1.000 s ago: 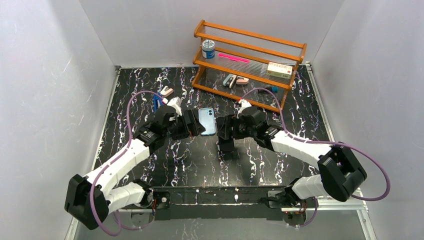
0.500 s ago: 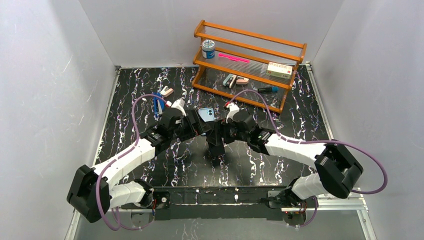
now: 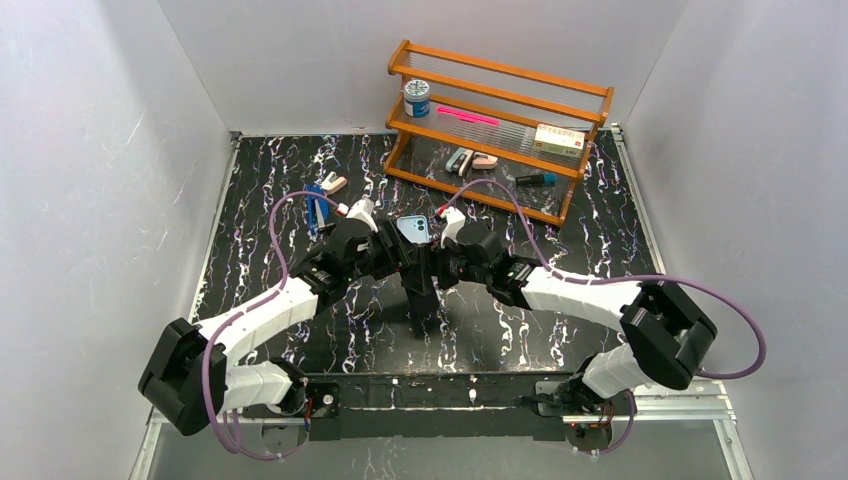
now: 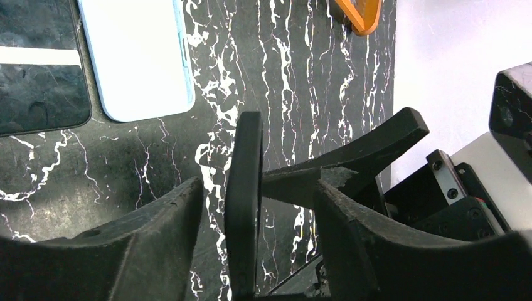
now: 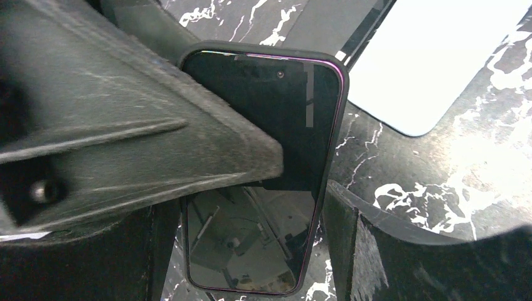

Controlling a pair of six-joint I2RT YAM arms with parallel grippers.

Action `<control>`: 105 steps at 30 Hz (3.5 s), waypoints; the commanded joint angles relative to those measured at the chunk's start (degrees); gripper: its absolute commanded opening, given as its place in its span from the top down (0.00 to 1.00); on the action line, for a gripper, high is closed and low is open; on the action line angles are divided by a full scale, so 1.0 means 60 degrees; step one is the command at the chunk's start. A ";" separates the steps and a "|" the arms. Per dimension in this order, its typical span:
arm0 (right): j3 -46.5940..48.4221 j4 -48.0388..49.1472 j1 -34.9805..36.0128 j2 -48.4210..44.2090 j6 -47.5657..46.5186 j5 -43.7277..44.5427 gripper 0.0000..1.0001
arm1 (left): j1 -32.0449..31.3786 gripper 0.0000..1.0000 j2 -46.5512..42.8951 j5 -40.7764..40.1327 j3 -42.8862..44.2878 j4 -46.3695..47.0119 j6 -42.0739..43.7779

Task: Take the phone out of the phone case
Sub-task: Pick up the phone at the center of the board, then remove the phone case from the phone.

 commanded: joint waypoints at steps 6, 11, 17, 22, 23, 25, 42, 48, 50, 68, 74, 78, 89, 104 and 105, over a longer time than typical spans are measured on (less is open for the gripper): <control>0.0644 0.1960 0.0077 0.0048 0.0160 -0.0406 0.99 | -0.0175 0.67 -0.0218 -0.0031 -0.0521 0.0706 -0.0195; 0.0510 0.2237 0.0078 -0.0002 0.0279 -0.0335 0.89 | -0.0169 0.98 -0.0368 -0.0327 -0.0529 0.0593 -0.0163; 0.0136 0.2663 0.0069 -0.0157 0.0708 -0.0359 0.43 | 0.0325 1.00 -0.1048 -0.0487 -0.0873 0.0880 -0.0457; -0.0329 0.2979 -0.0024 -0.0519 0.1082 -0.0148 0.14 | 0.1195 1.00 -0.1862 -0.0199 -0.1547 0.1524 -0.0938; -0.0465 0.3112 -0.0036 -0.0619 0.1158 -0.0128 0.11 | 0.1405 1.00 -0.2033 -0.0081 -0.1739 0.1644 -0.1130; -0.0718 0.3368 -0.0075 -0.0821 0.1389 -0.0093 0.08 | 0.1853 1.00 -0.2384 0.0129 -0.2043 0.1994 -0.1505; -0.2446 0.6661 -0.0088 -0.1073 0.4013 -0.0970 0.12 | 0.2256 1.00 -0.3969 -0.0645 -0.3209 0.4308 -0.4481; -0.2365 0.7674 -0.0063 -0.0638 0.4549 -0.1560 0.26 | 0.2258 1.00 -0.4160 -0.0866 -0.3487 0.4972 -0.5302; -0.2316 0.8045 -0.0021 -0.0511 0.4692 -0.1750 0.29 | 0.2262 1.00 -0.4250 -0.1066 -0.3550 0.5020 -0.5412; -0.1710 0.9012 0.0176 0.0073 0.5074 -0.2084 0.50 | 0.2219 1.00 -0.4233 -0.1149 -0.3769 0.5713 -0.6038; -0.1498 0.9088 0.0190 0.0297 0.5090 -0.2226 0.61 | 0.2137 1.00 -0.4247 -0.1176 -0.3844 0.5764 -0.6206; -0.1477 0.9125 0.0211 0.0396 0.4959 -0.2314 0.71 | 0.2103 1.00 -0.4205 -0.1135 -0.3806 0.5751 -0.6322; -0.1044 0.8319 0.0214 0.0291 0.2194 -0.2972 0.99 | 0.2057 1.00 -0.3922 -0.0466 -0.3792 0.5562 -0.7224; -0.0267 0.5718 0.0132 -0.0055 -0.1248 -0.2849 0.99 | 0.2042 1.00 -0.3945 0.0249 -0.3418 0.5530 -0.6845; -0.0314 0.5669 0.0118 -0.0122 -0.1226 -0.2819 0.99 | 0.2053 1.00 -0.3899 0.0316 -0.3377 0.5530 -0.6629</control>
